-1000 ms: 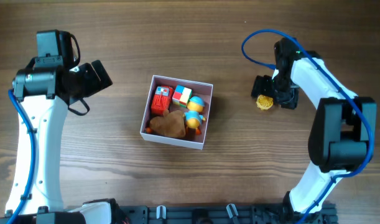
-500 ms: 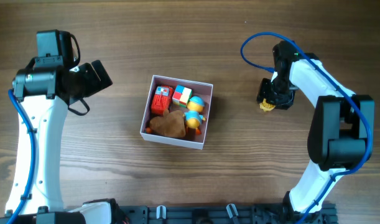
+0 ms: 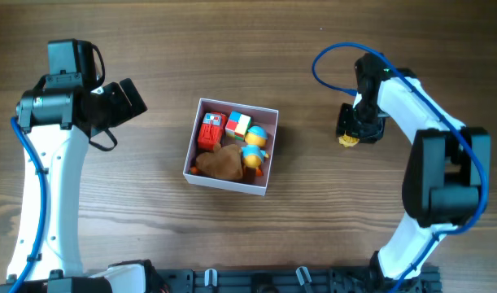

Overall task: Pack container
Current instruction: 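Carry the yellow disc into the box and release it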

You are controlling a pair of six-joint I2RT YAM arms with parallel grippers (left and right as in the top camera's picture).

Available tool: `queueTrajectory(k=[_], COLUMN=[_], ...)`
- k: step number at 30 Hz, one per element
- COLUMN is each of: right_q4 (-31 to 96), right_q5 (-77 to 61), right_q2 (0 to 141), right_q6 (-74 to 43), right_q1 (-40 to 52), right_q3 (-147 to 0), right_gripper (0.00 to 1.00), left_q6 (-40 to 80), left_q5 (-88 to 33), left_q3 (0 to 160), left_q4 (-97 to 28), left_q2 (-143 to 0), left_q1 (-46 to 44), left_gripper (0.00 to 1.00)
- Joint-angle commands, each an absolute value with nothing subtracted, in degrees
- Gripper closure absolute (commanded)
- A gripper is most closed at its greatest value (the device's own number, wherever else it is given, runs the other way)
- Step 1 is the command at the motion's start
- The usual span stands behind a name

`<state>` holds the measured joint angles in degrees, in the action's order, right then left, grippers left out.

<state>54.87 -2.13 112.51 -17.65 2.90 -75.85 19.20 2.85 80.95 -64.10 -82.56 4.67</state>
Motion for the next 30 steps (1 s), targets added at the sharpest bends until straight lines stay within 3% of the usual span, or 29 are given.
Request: queueTrajectory(k=[1, 6, 10, 15, 21, 22, 24, 25, 30], right_q4=[56.10, 54.92, 55.11, 55.44, 57.47, 57.14, 56.12, 55.68, 54.50], right_q5=[-2.70, -2.66, -2.72, -2.76, -4.58, -4.56, -4.56, -4.56, -2.76], right_q2=[103.09, 93.69, 95.00, 100.51, 109.75, 110.41, 110.80, 110.80, 110.78], right_q6=[-11.77, 4.49, 13.78, 13.30, 13.30, 13.32, 13.32, 13.34, 13.10], right_q1=[7.46, 22.26, 35.53, 40.69, 40.75, 40.75, 40.64, 40.64, 40.64], right_q3=[-81.82, -84.75, -84.73, -84.73, -84.73, -84.73, -84.73, -84.73, -84.79], right_gripper=[0.95, 0.96, 0.96, 0.95, 0.86, 0.82, 0.51, 0.30, 0.27], left_q6=[18.26, 18.26, 18.26, 18.26, 18.26, 18.26, 18.26, 18.26, 18.26], left_q5=[1.96, 1.96, 1.96, 1.96, 1.96, 1.96, 1.96, 1.96, 1.96], left_q3=[80.55, 80.55, 80.55, 80.55, 80.55, 80.55, 80.55, 80.55, 80.55], left_q4=[-64.01, -64.01, -64.10, -64.14, -64.12, -64.12, -64.12, -64.12, -64.12], left_q2=[-82.96, -82.96, -82.96, -82.96, -82.96, -82.96, -82.96, -82.96, -82.96], left_q1=[4.99, 4.99, 4.99, 4.99, 4.99, 4.99, 4.99, 4.99, 4.99], left_gripper=[0.00, 0.00, 0.00, 0.00, 0.00, 0.00, 0.00, 0.00, 0.00])
